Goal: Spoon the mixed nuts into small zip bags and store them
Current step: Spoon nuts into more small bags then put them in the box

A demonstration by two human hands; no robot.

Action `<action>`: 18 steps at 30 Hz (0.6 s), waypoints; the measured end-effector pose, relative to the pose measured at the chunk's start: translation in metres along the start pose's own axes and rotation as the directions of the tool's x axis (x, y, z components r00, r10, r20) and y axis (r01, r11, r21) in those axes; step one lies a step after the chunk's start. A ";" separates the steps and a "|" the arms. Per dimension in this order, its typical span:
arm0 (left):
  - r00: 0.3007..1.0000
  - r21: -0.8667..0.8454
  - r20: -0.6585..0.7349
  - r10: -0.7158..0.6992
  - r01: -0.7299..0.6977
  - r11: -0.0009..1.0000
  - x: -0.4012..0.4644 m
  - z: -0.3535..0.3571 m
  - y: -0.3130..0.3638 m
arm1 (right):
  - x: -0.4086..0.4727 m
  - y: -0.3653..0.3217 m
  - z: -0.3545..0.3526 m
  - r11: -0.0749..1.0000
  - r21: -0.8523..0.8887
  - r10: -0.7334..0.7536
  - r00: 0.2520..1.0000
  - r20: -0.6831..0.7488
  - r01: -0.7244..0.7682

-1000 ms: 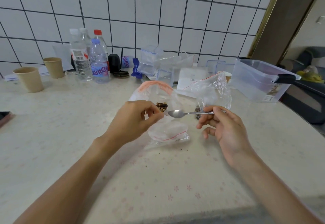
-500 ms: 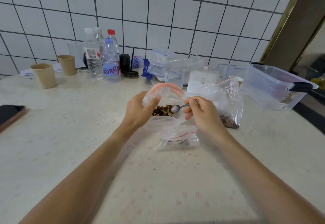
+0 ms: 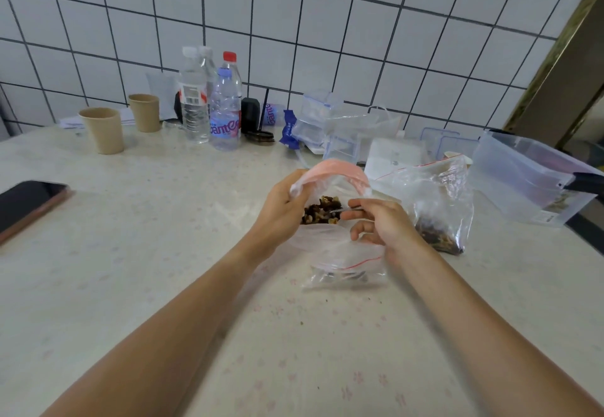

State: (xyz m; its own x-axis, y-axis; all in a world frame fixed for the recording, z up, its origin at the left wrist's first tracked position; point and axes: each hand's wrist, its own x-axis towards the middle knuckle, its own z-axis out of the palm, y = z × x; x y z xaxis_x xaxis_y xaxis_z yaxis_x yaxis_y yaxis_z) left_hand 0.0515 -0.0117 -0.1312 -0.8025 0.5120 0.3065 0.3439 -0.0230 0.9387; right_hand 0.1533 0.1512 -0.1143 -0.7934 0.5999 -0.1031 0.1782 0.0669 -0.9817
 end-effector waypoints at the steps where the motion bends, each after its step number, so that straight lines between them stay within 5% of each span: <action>1: 1.000 0.002 0.004 0.009 -0.009 1.000 0.000 0.000 0.000 | 0.000 0.001 0.001 1.000 0.019 0.021 0.999 0.025 -0.021; 10: 0.991 0.056 -0.089 0.103 -0.098 0.994 0.000 -0.005 -0.004 | -0.003 0.013 -0.005 0.925 0.359 0.114 0.992 0.048 -0.124; 18: 0.980 0.064 -0.192 0.048 -0.037 0.997 0.001 -0.015 0.006 | -0.014 0.008 -0.018 0.914 0.402 0.052 0.998 0.034 -0.061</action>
State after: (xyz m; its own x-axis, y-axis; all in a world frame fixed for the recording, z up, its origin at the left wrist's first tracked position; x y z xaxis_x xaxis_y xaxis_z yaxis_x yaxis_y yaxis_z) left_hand 0.0460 -0.0240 -0.1227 -0.8636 0.3357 0.3762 0.4037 0.0134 0.9148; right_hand 0.1764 0.1573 -0.1175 -0.8021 0.5756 -0.1595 -0.0226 -0.2961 -0.9549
